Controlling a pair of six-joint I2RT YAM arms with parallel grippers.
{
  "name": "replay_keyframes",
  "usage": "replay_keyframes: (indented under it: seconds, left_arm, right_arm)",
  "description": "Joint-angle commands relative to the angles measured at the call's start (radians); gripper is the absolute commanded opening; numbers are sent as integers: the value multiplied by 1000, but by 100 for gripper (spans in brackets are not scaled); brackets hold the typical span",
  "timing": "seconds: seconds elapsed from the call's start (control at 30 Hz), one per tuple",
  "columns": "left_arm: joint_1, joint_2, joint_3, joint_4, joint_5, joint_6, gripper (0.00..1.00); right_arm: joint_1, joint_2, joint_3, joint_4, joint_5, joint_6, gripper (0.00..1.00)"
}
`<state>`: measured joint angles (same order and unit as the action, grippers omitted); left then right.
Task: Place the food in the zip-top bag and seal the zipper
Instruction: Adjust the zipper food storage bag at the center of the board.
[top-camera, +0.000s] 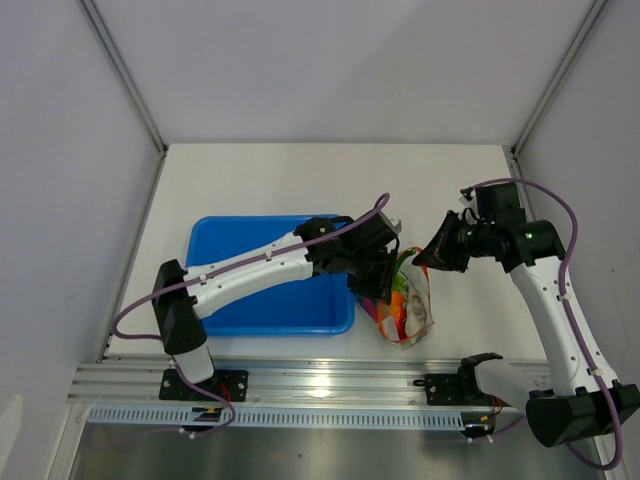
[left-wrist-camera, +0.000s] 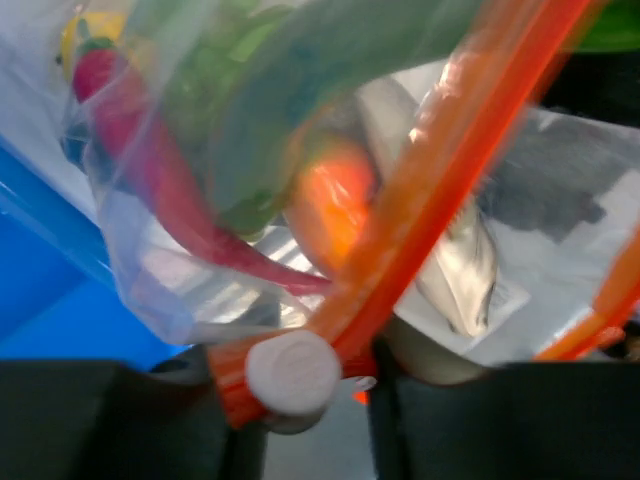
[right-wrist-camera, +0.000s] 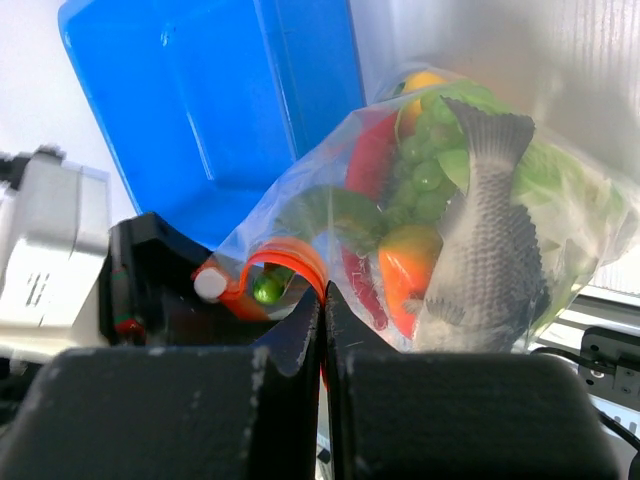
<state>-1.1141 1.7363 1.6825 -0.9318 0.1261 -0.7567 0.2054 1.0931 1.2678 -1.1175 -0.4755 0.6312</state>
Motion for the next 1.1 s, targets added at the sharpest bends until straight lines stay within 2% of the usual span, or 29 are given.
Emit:
replay_keyframes:
  seconds: [0.0, 0.03, 0.13, 0.43, 0.57, 0.7, 0.77, 0.8, 0.9, 1.07]
  left_arm:
    - [28, -44, -47, 66, 21, -24, 26]
    - [33, -49, -55, 79, 32, -27, 16]
    - [36, -57, -64, 100, 55, -18, 1]
    - [43, -118, -10, 198, 139, 4, 1]
    - [63, -141, 0, 258, 188, -62, 1]
    - [65, -205, -53, 346, 168, -133, 1]
    - [88, -195, -89, 356, 196, -165, 1]
    - [102, -181, -154, 358, 216, -173, 1]
    - [151, -135, -265, 387, 265, -176, 1]
    - [186, -138, -346, 482, 314, -240, 1]
  right_arm:
    - [-6, -22, 36, 13, -2, -10, 0]
    - [-4, -27, 36, 13, 5, -11, 0]
    - [-4, -30, 41, 5, 15, -21, 0]
    - [25, -1, 99, -22, 153, -119, 0]
    - [49, 7, 159, -39, 231, -189, 0]
    - [123, -93, 243, 14, 320, -229, 0]
    - [129, -125, 205, 21, 310, -229, 0]
    - [131, -125, 177, 30, 286, -228, 0]
    - [129, -98, -17, 64, 160, -188, 0]
    - [134, -64, -87, 44, 141, -195, 0]
